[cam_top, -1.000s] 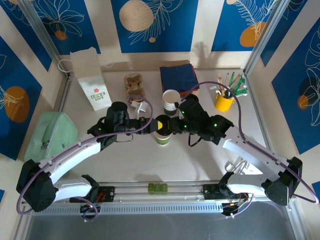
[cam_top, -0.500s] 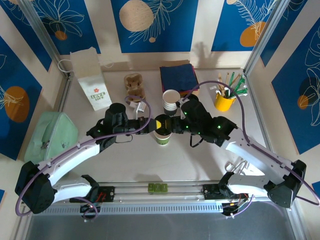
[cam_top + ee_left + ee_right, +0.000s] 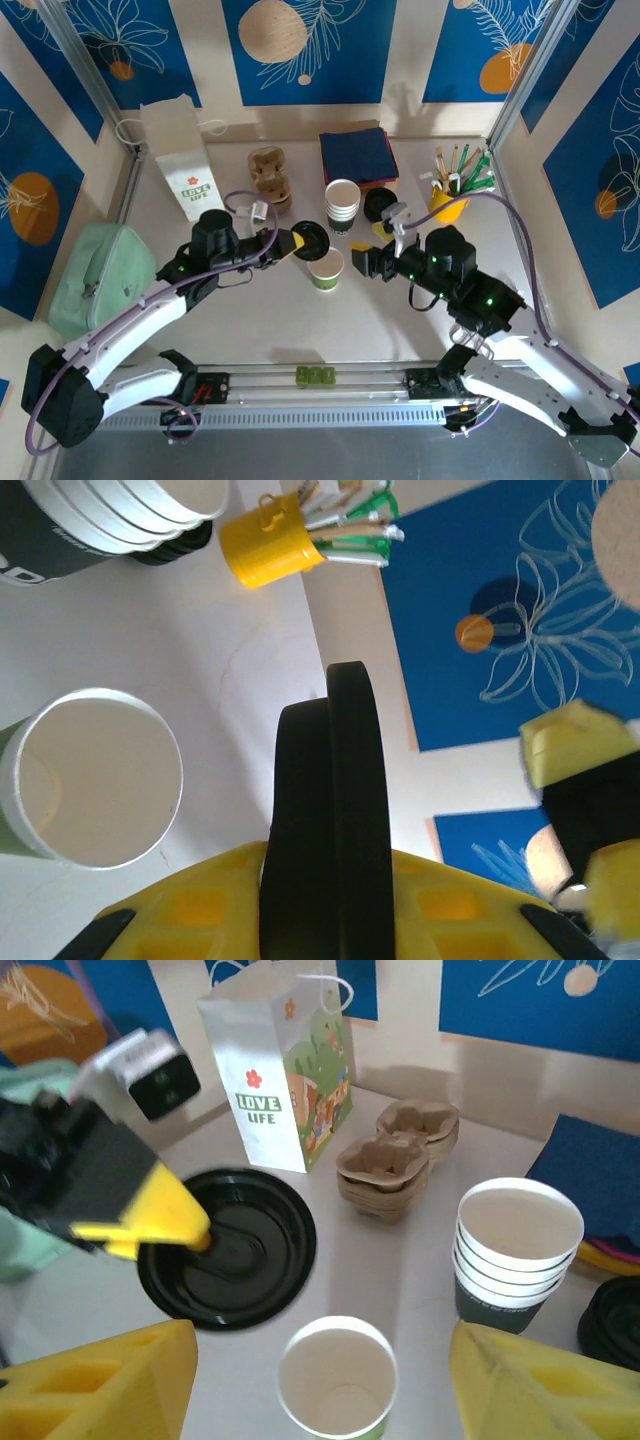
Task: Pack the takeout coffee
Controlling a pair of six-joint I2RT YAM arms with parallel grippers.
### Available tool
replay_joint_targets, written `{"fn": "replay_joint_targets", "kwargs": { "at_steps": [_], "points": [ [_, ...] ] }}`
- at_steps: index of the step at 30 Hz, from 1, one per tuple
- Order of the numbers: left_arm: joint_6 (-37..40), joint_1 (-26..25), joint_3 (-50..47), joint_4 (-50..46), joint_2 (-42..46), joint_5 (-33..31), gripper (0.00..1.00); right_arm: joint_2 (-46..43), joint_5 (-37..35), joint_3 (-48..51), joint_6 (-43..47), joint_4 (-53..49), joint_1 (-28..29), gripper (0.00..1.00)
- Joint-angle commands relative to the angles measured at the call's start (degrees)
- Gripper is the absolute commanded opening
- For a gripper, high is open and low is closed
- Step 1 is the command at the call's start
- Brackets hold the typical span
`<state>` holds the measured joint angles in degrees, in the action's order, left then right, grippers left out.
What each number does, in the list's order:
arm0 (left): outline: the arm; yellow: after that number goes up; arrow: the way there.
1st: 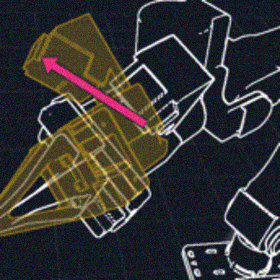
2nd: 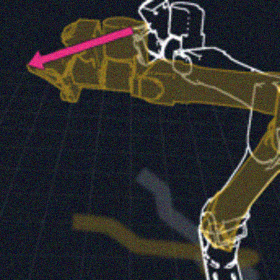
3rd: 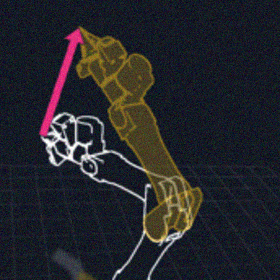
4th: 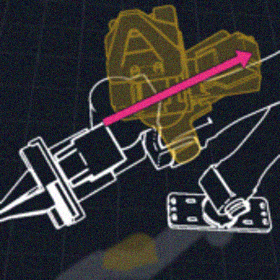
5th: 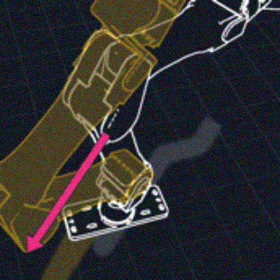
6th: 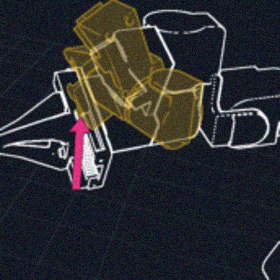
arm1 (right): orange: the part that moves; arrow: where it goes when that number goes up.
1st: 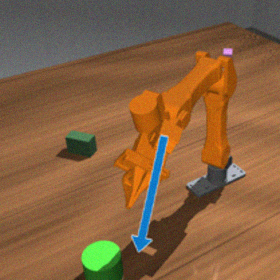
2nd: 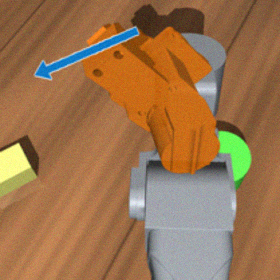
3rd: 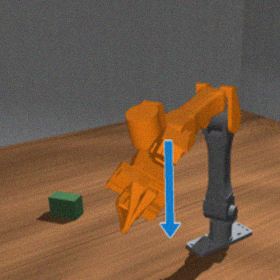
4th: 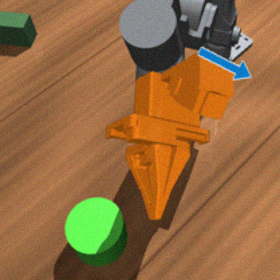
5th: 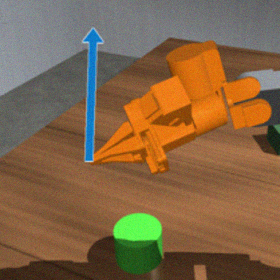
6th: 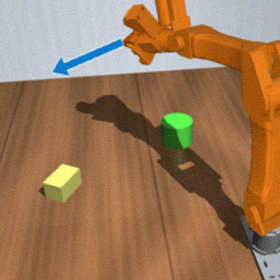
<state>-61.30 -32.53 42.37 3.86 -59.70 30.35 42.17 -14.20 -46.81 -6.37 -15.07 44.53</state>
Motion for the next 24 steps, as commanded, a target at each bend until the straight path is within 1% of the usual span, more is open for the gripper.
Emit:
{"fn": "replay_joint_targets", "kwargs": {
  "at_steps": [1, 2, 6, 10, 12, 14, 18, 20, 24],
  "points": [
    [-6.15, 1.94, -1.77, 0.24, 2.27, -0.59, 0.14, -1.5, 6.65, 6.38, 15.18, 13.67, -0.37, 0.68],
    [-7.32, 2.19, -2.09, 0.16, 2.58, -0.7, 0.15, -1.9, 9.53, 8.32, 20.32, 15.28, -0.26, 0.67],
    [-12.4, 2.78, -3.2, -0.61, 3.26, -0.97, 0.15, -0.39, 9.69, 12.78, 29.41, 23.6, 1.15, 0.67],
    [-16.46, 2.82, -3.74, -0.56, 3.65, -0.76, 0.15, 3.54, 8.89, 12.34, 35.91, 24.53, 1.94, 0.67],
    [-17.33, 2.83, -3.22, -2.64, 4.0, -0.92, 0.14, 5.23, 7.59, 12.41, 39.39, 25.99, 2.62, 0.67],
    [-17.86, 2.78, -2.82, -4.04, 4.19, -1.0, 0.14, 6.71, 6.88, 12.75, 42.35, 27.85, 3.17, 0.66],
    [-19.48, 2.78, -2.95, -4.65, 4.6, -1.18, 0.15, 8.66, 8.63, 13.29, 47.98, 29.89, 4.01, 0.63],
    [-19.76, 2.78, -2.92, -5.08, 4.69, -1.17, 0.15, 9.51, 8.55, 13.16, 49.17, 31.0, 4.36, 0.63],
    [-20.2, 2.75, -2.77, -5.13, 4.7, -1.06, 0.15, 11.2, 9.1, 11.99, 50.99, 30.76, 4.66, 0.59]
  ]
}}
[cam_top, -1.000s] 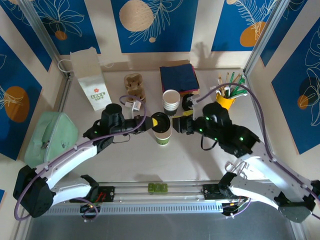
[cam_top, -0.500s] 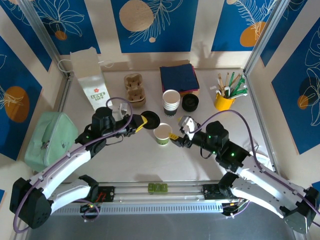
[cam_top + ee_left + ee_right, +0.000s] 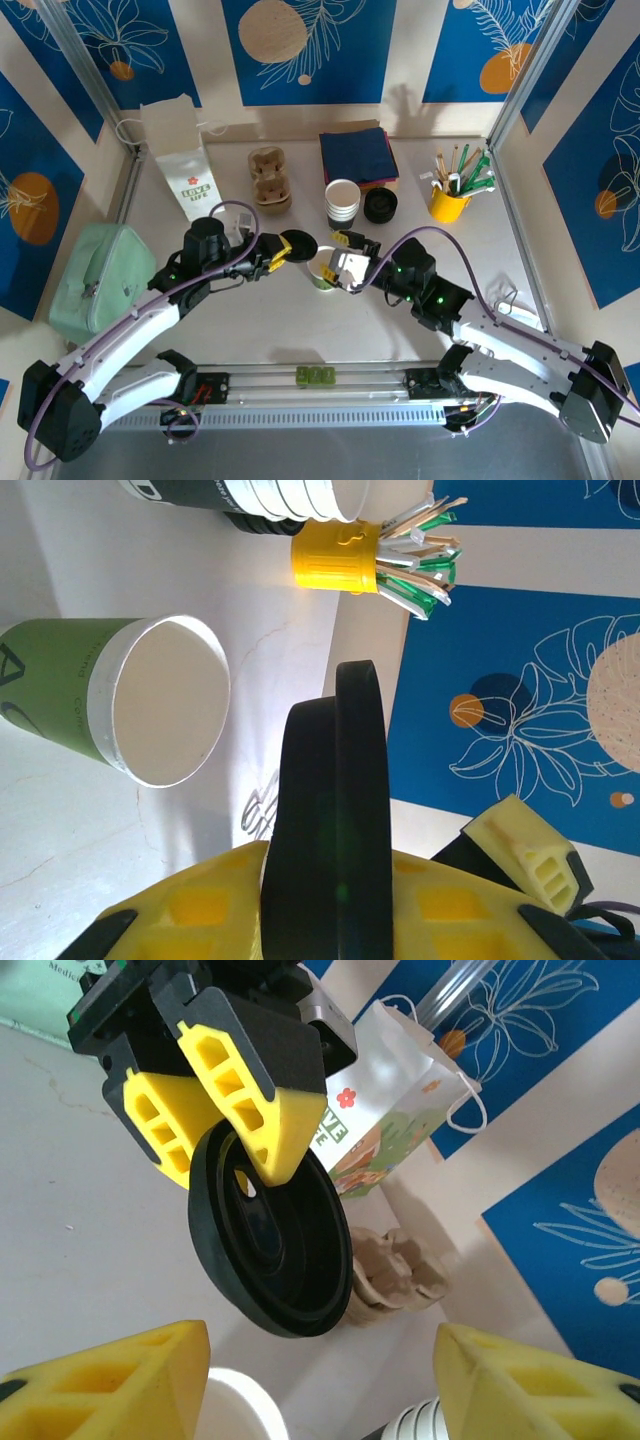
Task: Pack the takeout coffee
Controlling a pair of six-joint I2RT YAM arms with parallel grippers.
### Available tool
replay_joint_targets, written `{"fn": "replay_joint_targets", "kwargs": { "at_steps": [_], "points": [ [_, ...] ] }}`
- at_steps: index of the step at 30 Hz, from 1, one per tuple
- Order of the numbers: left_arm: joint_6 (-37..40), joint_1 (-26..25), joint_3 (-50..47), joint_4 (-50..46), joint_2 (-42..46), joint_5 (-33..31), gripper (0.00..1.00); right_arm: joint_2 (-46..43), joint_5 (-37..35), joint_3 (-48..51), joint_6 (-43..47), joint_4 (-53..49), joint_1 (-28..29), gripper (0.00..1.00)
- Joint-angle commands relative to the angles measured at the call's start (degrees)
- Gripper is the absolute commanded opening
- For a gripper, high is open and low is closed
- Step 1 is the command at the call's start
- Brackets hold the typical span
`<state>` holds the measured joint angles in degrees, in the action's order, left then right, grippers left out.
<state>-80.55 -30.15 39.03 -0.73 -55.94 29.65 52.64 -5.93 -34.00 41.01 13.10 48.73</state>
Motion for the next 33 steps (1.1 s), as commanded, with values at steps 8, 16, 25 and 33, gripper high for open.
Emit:
{"fn": "replay_joint_targets", "kwargs": {
  "at_steps": [8, 16, 25, 33],
  "points": [
    [-2.05, 0.38, 0.5, -0.15, 1.01, -0.28, 0.14, 2.98, 1.13, -1.58, 8.01, 1.61, 3.18, 0.53],
    [-2.48, 0.37, 0.28, 1.14, 0.76, -0.17, 0.13, 7.33, -0.9, -3.38, 9.41, 4.27, 2.87, 0.45],
    [-2.15, 0.43, 0.34, 0.74, 0.89, -0.29, 0.13, 10.01, -1.54, -5.24, 9.52, 5.0, 2.91, 0.33],
    [-2.33, 0.37, 0.26, 1.52, 0.27, -0.17, 0.13, 10.0, -2.41, -5.71, 9.68, 4.47, 2.94, 0.29]
  ]
}}
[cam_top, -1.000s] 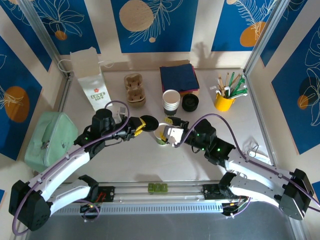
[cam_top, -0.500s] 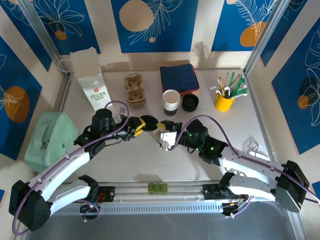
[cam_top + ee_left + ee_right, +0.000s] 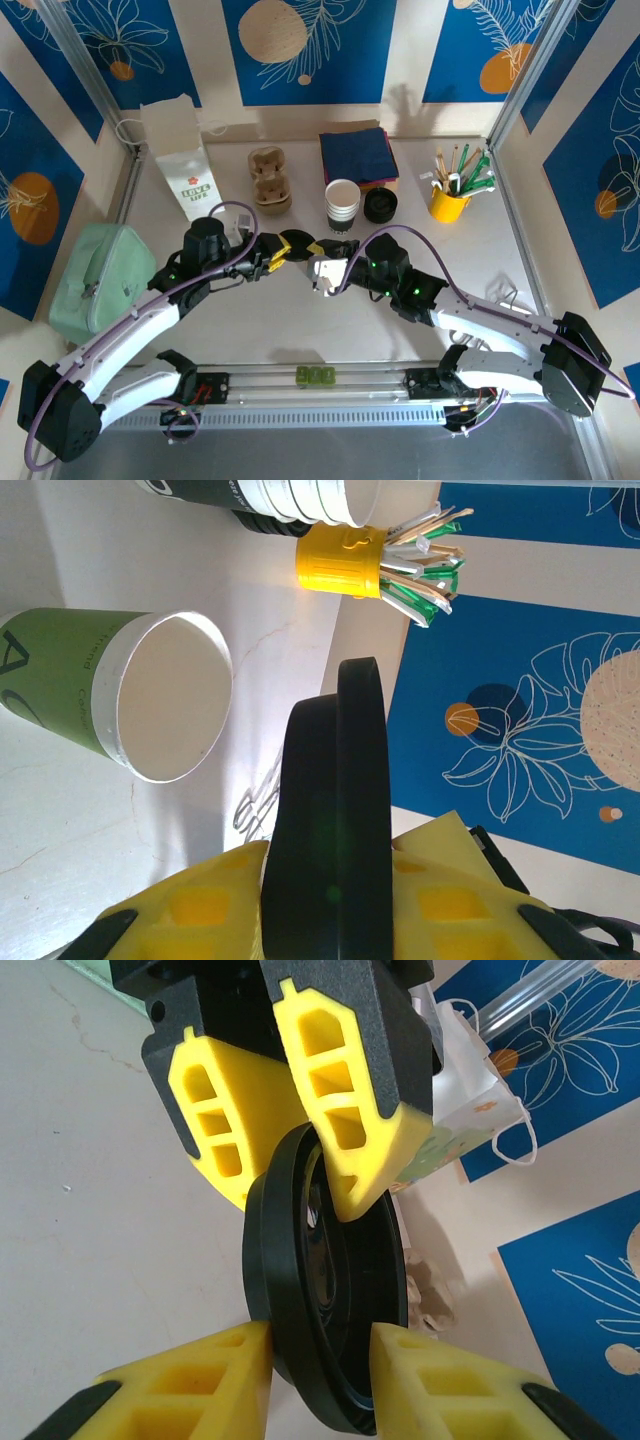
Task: Pack the takeout coffee
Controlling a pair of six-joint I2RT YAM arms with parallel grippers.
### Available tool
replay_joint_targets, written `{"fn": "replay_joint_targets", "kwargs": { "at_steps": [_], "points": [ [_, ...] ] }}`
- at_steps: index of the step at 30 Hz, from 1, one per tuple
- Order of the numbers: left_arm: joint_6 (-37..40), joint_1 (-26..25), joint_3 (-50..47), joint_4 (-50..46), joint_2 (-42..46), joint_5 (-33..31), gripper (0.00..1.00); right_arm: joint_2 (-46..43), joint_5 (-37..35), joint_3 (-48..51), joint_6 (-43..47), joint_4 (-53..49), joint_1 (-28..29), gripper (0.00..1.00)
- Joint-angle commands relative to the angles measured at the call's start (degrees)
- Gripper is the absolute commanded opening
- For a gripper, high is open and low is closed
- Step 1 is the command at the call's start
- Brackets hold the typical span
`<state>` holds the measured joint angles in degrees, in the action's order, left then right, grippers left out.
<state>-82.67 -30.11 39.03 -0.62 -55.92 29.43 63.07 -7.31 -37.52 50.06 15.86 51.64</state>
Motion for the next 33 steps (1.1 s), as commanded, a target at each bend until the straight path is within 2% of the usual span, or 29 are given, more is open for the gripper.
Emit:
{"fn": "replay_joint_targets", "kwargs": {
  "at_steps": [1, 6, 9, 11, 14, 17, 20, 26, 33],
  "points": [
    [-0.29, 0.36, 0.41, 1.47, 0.13, 0.18, 0.13, -0.24, -1.24, -2.19, 0.75, 1.73, 0.0, 0.28],
    [-0.89, 0.34, 0.47, 2.97, -0.55, 0.62, 0.14, 0.65, -2.79, -3.15, 0.78, 0.7, 0.21, 0.18],
    [-0.52, 0.35, 0.45, 2.88, 0.01, -0.21, 0.18, 0.33, -2.73, -3.35, 0.19, -0.39, 0.15, 0.12],
    [0.12, 0.35, 0.53, 1.74, 0.97, -1.4, 0.25, -0.04, -2.34, -3.57, -0.8, -1.54, 0.22, 0.07],
    [1.24, 0.47, 0.69, 0.06, 2.65, -3.14, 0.46, -0.48, -2.8, -4.69, -2.79, -3.78, 0.27, 0.04],
    [5.77, 0.41, 3.07, -6.45, 4.43, -5.86, 0.57, -0.83, -2.46, -5.29, -3.66, -5.79, 0.23, 0.02],
    [10.11, 0.4, 6.2, -14.3, 6.74, -10.75, 0.61, -0.62, -2.52, -4.85, -3.54, -6.36, 0.22, 0.02],
    [13.46, 0.47, 6.46, -17.76, 11.65, -16.66, 0.7, -1.24, -0.12, -5.55, -6.77, -10.87, -0.27, 0.02],
    [18.23, 0.41, 5.52, -21.48, 15.14, -24.06, 0.71, -1.08, 1.47, -9.48, -15.31, -16.27, -0.48, 0.0]
  ]
}}
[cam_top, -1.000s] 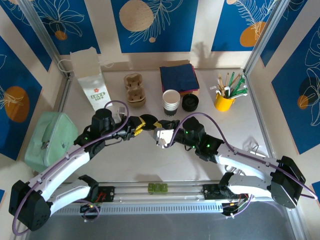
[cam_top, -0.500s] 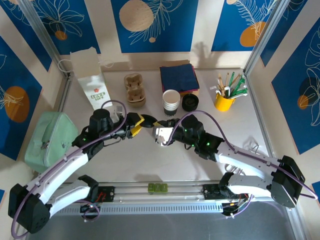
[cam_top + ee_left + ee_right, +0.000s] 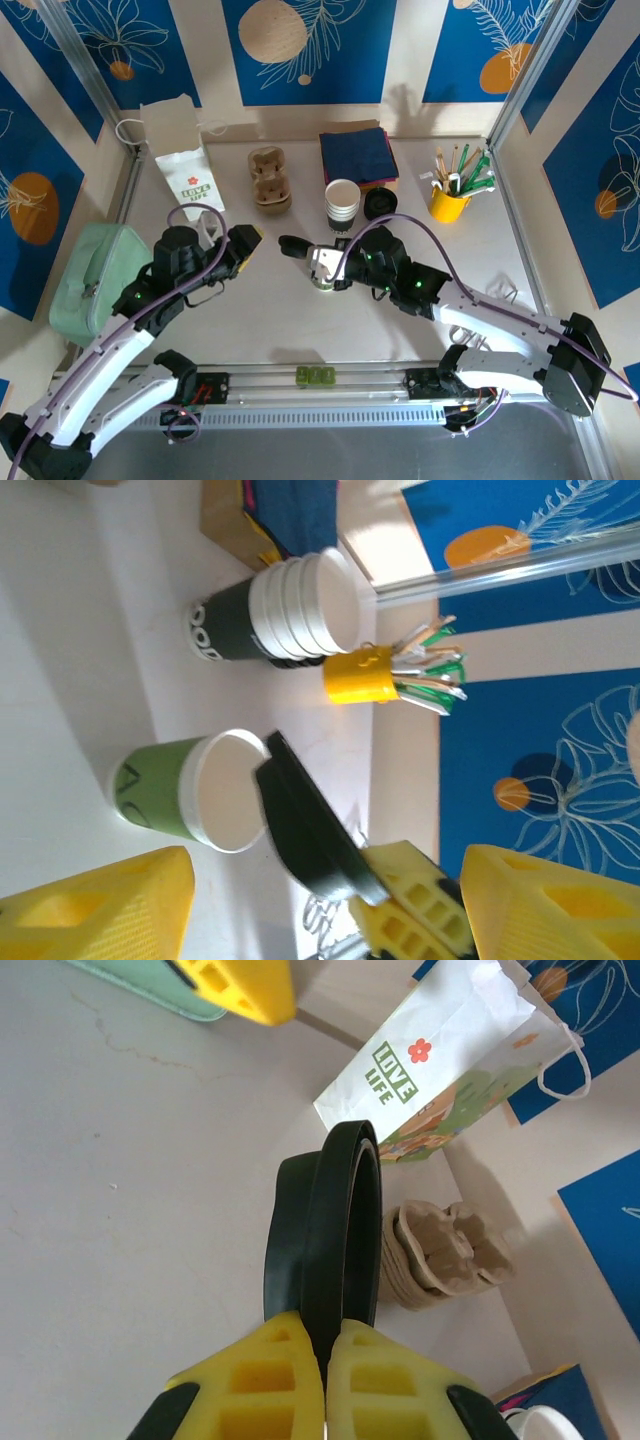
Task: Pack the takeout coffee
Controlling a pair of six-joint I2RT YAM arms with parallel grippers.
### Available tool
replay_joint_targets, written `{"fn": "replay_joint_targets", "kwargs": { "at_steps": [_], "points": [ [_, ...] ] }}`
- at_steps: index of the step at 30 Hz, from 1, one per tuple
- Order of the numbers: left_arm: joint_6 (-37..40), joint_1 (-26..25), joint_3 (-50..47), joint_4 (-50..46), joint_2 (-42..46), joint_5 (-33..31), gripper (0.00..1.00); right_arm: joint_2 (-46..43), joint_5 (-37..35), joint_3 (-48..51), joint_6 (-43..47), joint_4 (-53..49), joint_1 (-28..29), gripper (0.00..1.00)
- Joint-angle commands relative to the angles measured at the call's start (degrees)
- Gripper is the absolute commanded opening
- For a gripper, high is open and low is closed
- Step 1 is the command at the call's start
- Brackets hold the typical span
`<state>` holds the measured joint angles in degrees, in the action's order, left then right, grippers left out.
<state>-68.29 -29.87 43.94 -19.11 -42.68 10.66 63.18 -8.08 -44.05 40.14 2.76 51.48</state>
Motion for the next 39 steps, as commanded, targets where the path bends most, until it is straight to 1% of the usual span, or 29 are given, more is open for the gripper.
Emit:
{"fn": "replay_joint_targets", "kwargs": {
  "at_steps": [1, 7, 13, 17, 21, 24, 27, 30, 34, 39],
  "points": [
    [4.35, 0.17, 0.21, -2.96, 2.51, -6.15, 0.71, -1.06, 2.9, -3.8, -6.77, -4.65, -0.34, 0.0],
    [6.4, 0.17, -0.96, -5.33, 4.61, -9.87, 0.73, -0.87, 2.33, -8.02, -16.7, -10.88, -0.44, 0.0],
    [7.14, 0.21, -1.75, -6.5, 5.36, -11.76, 0.73, -0.43, 3.46, -14.48, -32.43, -18.88, -2.37, 0.0],
    [7.64, 0.2, -1.93, -6.8, 5.37, -12.63, 0.73, -0.84, 10.56, -17.26, -40.7, -23.18, -5.44, 0.0],
    [7.57, 0.16, -2.45, -6.47, 5.41, -13.03, 0.73, -1.87, 15.21, -18.35, -50.71, -24.8, -9.52, 0.0],
    [7.57, 0.16, -2.72, -6.32, 5.41, -13.12, 0.73, -2.6, 17.72, -18.52, -60.48, -25.81, -13.72, 0.0],
    [7.51, 0.24, -2.81, -6.46, 5.31, -13.29, 0.73, -3.18, 22.67, -17.82, -68.75, -27.11, -18.97, 0.0],
    [7.38, 0.25, -3.03, -6.58, 5.23, -13.55, 0.74, -4.1, 25.92, -14.95, -75.4, -25.89, -23.52, 0.0],
    [6.55, 0.3, -3.67, -6.26, 5.15, -13.71, 0.74, -4.42, 32.73, -10.01, -83.41, -21.38, -29.08, 0.0],
    [6.49, 0.25, -3.69, -6.26, 4.85, -13.38, 0.74, -3.26, 38.09, -6.26, -88.19, -18.19, -31.57, 0.0]
  ]
}}
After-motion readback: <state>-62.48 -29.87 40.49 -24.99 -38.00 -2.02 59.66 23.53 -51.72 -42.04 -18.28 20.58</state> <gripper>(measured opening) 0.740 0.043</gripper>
